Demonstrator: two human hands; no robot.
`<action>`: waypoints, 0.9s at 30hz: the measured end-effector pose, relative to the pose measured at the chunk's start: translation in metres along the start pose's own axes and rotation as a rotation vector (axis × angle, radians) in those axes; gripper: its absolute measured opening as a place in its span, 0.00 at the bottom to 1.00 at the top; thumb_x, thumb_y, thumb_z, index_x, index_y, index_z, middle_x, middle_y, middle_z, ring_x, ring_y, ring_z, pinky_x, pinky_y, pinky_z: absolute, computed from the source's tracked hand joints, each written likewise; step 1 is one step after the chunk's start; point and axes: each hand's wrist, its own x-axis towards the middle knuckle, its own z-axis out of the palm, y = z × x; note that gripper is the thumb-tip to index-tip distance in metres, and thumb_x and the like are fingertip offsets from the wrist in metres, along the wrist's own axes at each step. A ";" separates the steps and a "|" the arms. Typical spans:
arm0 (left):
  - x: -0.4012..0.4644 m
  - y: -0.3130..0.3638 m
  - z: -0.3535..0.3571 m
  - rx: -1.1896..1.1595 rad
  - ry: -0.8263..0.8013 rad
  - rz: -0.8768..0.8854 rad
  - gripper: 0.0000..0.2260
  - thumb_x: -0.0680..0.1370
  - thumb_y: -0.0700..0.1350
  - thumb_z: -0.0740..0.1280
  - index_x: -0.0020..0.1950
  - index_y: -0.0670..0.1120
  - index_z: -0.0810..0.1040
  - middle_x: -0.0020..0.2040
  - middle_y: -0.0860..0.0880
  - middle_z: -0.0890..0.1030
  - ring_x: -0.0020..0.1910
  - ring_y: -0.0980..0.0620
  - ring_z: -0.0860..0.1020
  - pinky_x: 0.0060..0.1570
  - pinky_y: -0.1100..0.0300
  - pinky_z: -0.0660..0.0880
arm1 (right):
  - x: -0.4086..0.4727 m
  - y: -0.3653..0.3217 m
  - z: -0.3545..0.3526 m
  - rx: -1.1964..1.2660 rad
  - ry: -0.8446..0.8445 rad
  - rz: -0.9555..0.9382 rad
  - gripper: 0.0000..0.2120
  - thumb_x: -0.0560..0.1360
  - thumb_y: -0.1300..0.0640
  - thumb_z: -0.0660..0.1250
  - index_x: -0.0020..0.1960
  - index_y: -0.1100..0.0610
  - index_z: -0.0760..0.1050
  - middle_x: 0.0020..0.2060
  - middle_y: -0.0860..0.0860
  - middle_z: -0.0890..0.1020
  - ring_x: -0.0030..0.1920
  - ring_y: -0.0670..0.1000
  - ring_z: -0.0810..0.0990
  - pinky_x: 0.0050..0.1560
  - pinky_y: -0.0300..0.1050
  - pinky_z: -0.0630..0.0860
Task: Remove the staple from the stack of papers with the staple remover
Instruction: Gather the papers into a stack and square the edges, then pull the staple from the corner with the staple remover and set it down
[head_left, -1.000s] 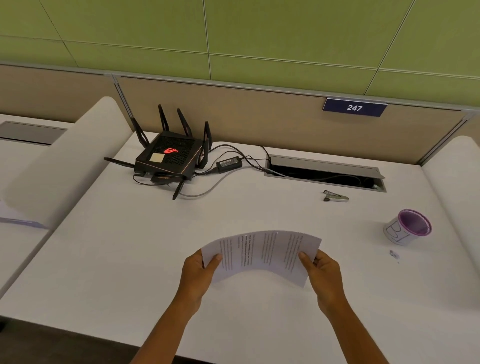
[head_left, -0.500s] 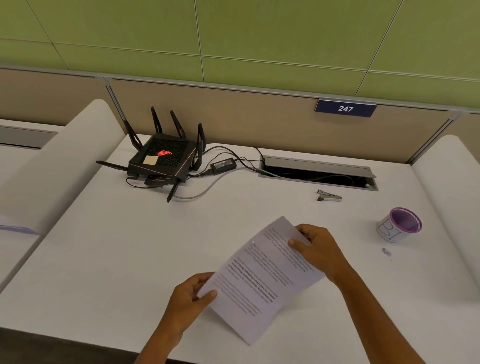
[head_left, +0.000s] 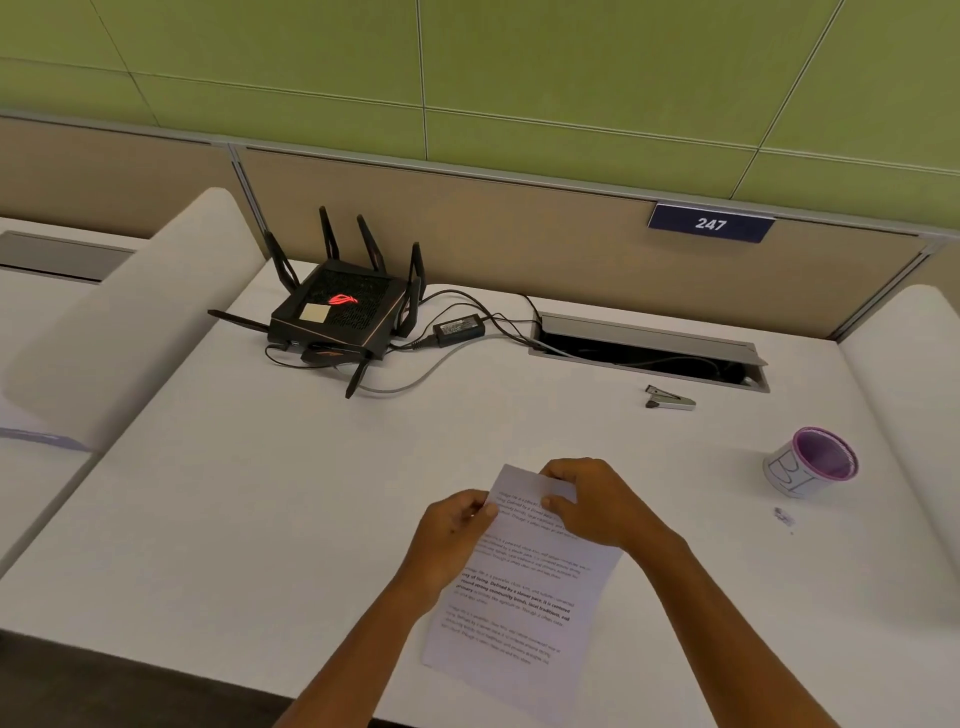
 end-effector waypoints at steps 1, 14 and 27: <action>0.004 0.001 0.002 -0.021 0.014 0.001 0.08 0.84 0.50 0.68 0.59 0.51 0.85 0.52 0.50 0.89 0.50 0.47 0.88 0.52 0.50 0.87 | 0.001 -0.001 0.001 -0.006 0.001 -0.008 0.05 0.79 0.58 0.70 0.53 0.53 0.83 0.47 0.48 0.86 0.47 0.50 0.83 0.50 0.49 0.81; 0.032 -0.003 0.021 -0.112 0.071 -0.073 0.09 0.84 0.51 0.68 0.56 0.48 0.85 0.48 0.48 0.90 0.46 0.45 0.88 0.46 0.54 0.86 | 0.017 0.019 0.015 0.051 0.005 0.038 0.05 0.79 0.58 0.70 0.54 0.55 0.82 0.48 0.49 0.85 0.47 0.51 0.83 0.48 0.44 0.78; 0.057 -0.034 0.010 0.070 0.247 -0.035 0.07 0.84 0.50 0.68 0.54 0.54 0.86 0.46 0.59 0.89 0.45 0.55 0.87 0.43 0.60 0.83 | 0.063 0.154 -0.027 -0.084 0.379 0.349 0.23 0.75 0.56 0.77 0.68 0.55 0.77 0.58 0.53 0.81 0.63 0.57 0.77 0.63 0.54 0.77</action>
